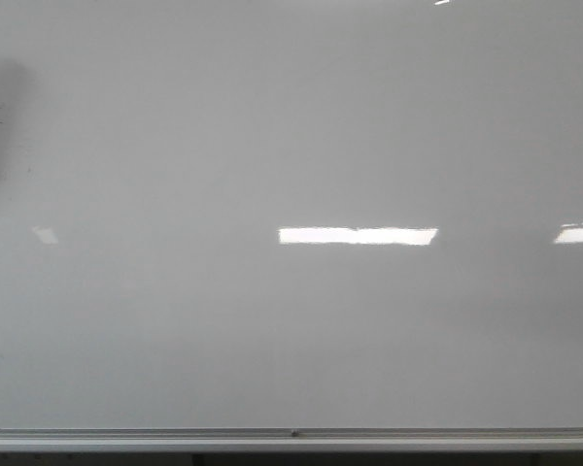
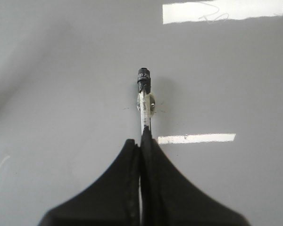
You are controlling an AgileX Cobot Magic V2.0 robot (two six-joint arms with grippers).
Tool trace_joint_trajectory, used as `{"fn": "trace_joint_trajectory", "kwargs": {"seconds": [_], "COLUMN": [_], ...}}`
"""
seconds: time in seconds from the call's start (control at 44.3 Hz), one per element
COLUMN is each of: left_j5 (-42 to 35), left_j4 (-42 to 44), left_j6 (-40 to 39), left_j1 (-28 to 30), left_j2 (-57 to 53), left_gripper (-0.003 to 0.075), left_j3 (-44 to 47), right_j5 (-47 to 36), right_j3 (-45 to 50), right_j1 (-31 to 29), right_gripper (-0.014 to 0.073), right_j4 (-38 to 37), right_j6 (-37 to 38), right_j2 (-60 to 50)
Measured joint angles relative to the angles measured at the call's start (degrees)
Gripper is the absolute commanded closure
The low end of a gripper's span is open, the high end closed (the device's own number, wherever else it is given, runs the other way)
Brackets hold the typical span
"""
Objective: Write number 4 on whiteboard
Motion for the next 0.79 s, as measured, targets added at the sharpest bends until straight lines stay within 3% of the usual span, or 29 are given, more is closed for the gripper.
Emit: {"fn": "trace_joint_trajectory", "kwargs": {"seconds": [0.564,0.79], "left_j5": [0.0,-8.4], "left_j4": [0.2,1.2], "left_j6": [0.0,0.1], "left_j1": [0.0,0.0], "left_j2": [0.0,0.0], "left_gripper": [0.0741,0.0741], "left_j3": [0.0,0.0], "right_j5": [0.0,0.0], "right_j3": [0.0,0.0], "right_j1": [0.0,0.0], "right_gripper": [0.0655,0.0655], "right_j4": [0.0,0.0], "right_j6": [0.0,0.0], "right_j2": [0.0,0.0]}}
